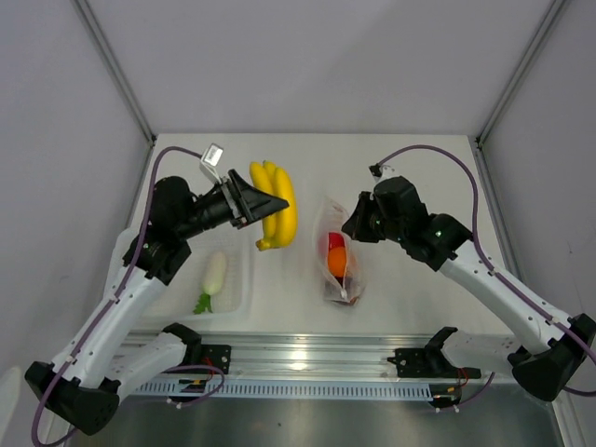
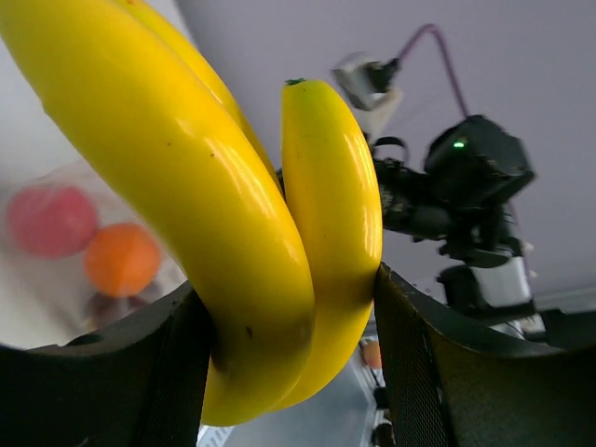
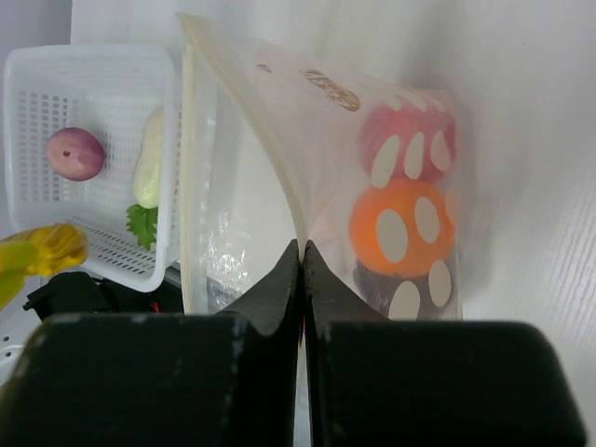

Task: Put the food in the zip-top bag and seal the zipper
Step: Pick up the fake fruit from the bin, then place the fake fruit in the zipper food storage bag.

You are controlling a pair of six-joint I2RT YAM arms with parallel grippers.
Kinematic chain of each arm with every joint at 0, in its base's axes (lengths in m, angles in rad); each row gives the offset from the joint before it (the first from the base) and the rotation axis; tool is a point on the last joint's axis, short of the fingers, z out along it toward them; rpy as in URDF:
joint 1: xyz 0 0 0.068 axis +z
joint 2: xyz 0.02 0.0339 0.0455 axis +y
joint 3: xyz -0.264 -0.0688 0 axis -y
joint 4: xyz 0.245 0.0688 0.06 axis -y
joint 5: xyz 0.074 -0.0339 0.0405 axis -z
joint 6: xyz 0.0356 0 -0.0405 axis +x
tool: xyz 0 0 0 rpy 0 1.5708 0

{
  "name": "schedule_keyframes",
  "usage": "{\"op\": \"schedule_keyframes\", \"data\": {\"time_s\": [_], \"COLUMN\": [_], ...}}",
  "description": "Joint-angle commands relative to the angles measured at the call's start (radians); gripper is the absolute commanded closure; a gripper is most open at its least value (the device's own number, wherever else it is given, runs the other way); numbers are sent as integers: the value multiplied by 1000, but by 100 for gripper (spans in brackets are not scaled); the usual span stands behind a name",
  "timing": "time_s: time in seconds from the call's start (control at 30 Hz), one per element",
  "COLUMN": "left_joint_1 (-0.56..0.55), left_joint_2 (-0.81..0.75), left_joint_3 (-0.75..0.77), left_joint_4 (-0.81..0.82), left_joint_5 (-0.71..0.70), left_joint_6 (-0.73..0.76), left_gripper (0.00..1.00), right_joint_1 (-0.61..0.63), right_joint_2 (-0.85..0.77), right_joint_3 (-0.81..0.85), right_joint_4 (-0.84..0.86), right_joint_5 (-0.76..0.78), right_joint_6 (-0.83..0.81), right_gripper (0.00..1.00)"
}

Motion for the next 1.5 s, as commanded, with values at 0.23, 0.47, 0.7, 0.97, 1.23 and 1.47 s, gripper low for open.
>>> {"op": "schedule_keyframes", "data": {"time_s": [0.23, 0.47, 0.7, 0.97, 1.23, 1.47], "left_joint_1": [-120, -191, -234, -268, -286, -318], "left_joint_2": [66, 154, 279, 387, 474, 514], "left_joint_3": [-77, -171, -249, -337, -389, -435], "left_joint_4": [728, 981, 1214, 1380, 1468, 1505], "left_joint_5": [60, 6, -28, -58, -16, 9], "left_joint_6": [-367, -513, -609, -646, -617, -533], "left_gripper": [99, 99, 99, 99, 99, 99], "right_joint_1": [40, 41, 38, 32, 6, -13], "right_joint_2": [-18, -24, -44, -63, -81, -87], "right_joint_3": [23, 9, 0, -7, -28, -42], "right_joint_4": [-14, 12, 40, 40, 57, 60], "right_joint_5": [104, 99, 76, 84, 47, 31], "right_joint_6": [52, 81, 120, 155, 204, 250], "right_gripper": [100, 100, 100, 100, 100, 100]}}
